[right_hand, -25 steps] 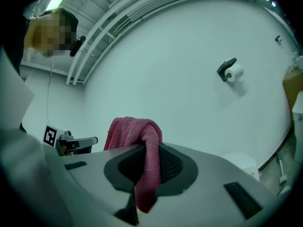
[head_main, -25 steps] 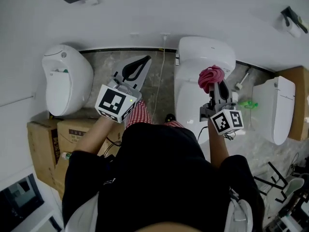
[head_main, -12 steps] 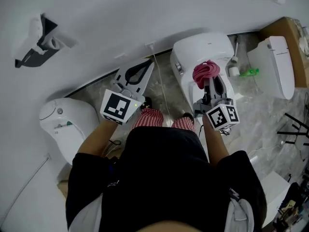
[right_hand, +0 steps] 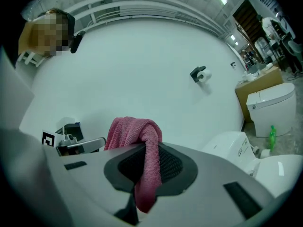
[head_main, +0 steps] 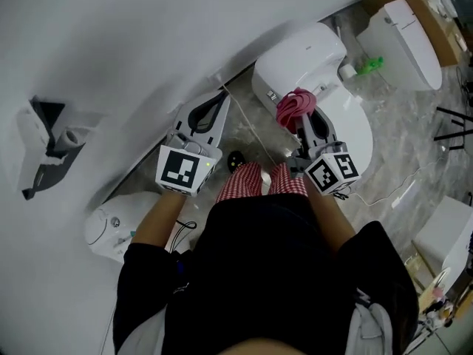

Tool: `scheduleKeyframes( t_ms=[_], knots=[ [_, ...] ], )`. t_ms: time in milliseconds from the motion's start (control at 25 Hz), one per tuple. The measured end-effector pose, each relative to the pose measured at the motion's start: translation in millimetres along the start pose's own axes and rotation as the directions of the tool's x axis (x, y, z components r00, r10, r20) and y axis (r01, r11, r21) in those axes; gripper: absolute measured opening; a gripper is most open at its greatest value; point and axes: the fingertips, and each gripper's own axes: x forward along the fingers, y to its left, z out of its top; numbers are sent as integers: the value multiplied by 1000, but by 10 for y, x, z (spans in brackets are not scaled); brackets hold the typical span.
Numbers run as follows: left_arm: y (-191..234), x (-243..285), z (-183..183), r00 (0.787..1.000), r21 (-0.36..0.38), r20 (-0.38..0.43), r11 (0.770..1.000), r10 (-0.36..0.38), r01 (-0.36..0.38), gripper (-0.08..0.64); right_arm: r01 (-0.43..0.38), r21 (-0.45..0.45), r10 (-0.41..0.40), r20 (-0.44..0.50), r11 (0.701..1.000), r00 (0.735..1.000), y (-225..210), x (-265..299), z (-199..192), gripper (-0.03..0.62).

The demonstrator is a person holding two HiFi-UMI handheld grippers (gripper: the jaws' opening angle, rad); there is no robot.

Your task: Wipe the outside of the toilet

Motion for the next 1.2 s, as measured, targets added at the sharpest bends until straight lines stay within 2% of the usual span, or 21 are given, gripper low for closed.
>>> scheduleKeyframes(
  t_ms=[120,320,600,720,880,1080,1200],
  knots=[
    [38,32,-106,999,1,-11,999,-37,37,9,28,15,-28,9,999,1000,42,39,-77,55],
    [86,177,-248,998,-53,-8,997,-56,56,9,58,38,-57,-21,998,998,80,86,-285,55],
    [195,367,-661,999,-67,-18,997,-41,40,9,63,162,-50,-84,985,995,53,469,-991,55],
    [264,437,-946,999,-90,-43,996,-34,30,9,92,221,-72,-94,971,993,-16,651,-1305,55],
    [345,485,-1279,997,-102,-81,995,-16,8,9,192,292,-162,-123,937,979,-286,800,-1700,55],
    [402,757,-1585,998,-119,-61,993,8,-15,9,280,314,-252,-127,907,959,-715,1107,-2007,55],
    [341,866,-1786,997,-143,-79,990,-1,-10,9,316,323,-282,-149,892,948,-863,1248,-2186,55]
  ],
)
